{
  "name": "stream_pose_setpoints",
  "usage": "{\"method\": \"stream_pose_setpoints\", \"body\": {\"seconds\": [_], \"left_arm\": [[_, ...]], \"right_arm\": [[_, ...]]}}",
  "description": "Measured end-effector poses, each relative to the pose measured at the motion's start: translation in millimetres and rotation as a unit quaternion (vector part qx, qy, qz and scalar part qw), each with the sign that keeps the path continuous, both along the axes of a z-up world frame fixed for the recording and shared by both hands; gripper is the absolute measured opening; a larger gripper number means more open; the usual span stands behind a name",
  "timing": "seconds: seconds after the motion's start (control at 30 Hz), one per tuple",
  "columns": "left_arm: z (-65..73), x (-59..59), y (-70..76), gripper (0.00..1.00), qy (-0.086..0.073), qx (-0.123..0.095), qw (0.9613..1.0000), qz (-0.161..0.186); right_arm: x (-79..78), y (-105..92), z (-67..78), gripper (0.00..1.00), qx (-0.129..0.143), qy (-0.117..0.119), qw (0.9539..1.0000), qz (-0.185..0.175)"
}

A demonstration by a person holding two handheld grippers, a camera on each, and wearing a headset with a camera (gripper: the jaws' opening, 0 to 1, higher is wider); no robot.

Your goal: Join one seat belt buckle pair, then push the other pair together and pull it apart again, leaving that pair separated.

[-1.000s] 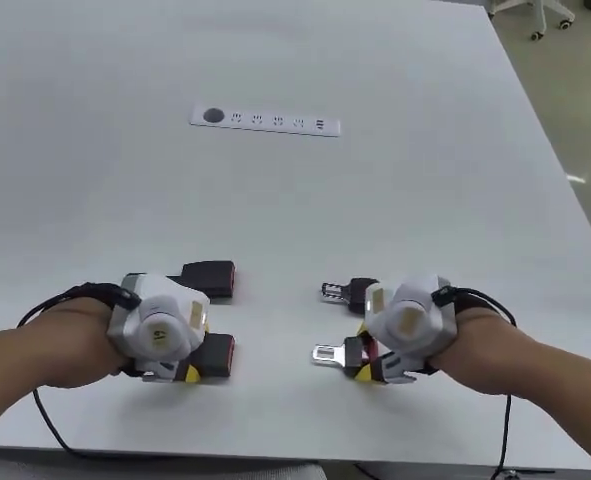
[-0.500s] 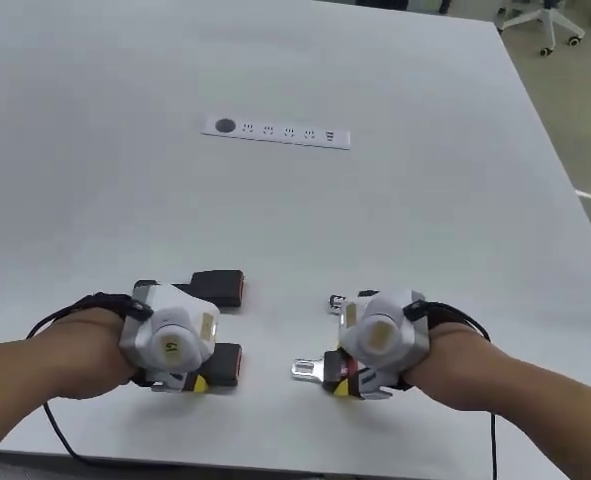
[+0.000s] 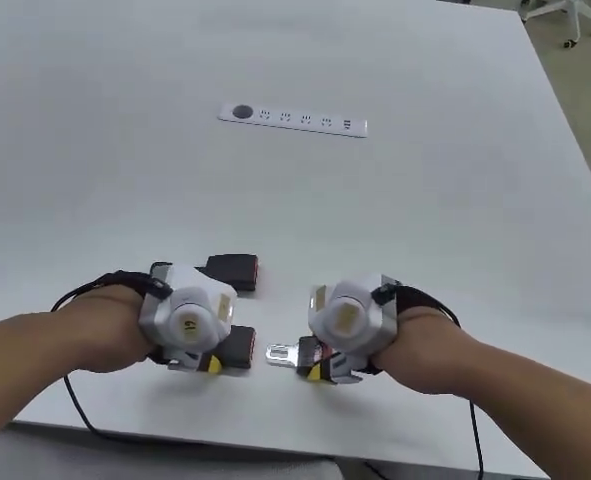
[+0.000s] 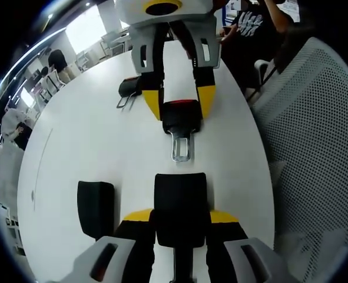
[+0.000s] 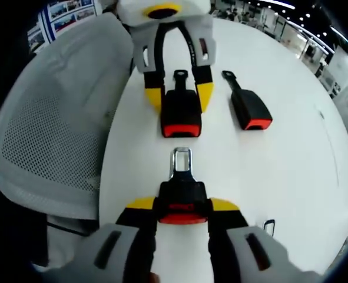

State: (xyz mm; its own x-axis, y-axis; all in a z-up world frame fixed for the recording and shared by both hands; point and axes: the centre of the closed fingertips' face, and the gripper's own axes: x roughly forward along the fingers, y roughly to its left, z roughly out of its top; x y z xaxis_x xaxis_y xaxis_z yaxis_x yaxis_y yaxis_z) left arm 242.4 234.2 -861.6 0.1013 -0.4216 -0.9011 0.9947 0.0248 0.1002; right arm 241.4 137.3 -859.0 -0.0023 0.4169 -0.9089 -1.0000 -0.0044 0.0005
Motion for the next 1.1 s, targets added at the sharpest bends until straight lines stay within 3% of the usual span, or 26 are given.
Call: {"method": "stream_pose_setpoints", "body": {"seconds": [0.33, 1.1], "left_arm": [[-0.1, 0.6, -0.5, 0.33, 0.001, 0.001, 1.0, 0.007], [-0.6, 0.6, -2.3, 0.33, 0.009, 0.0, 0.9999, 0.007]], "right_arm": [[1.1, 18.2, -0.2, 0.33, 0.009, 0.001, 1.0, 0.004], [2.8, 15.2, -0.6, 0.33, 0.018, -0.015, 0.9997, 0.006]]}}
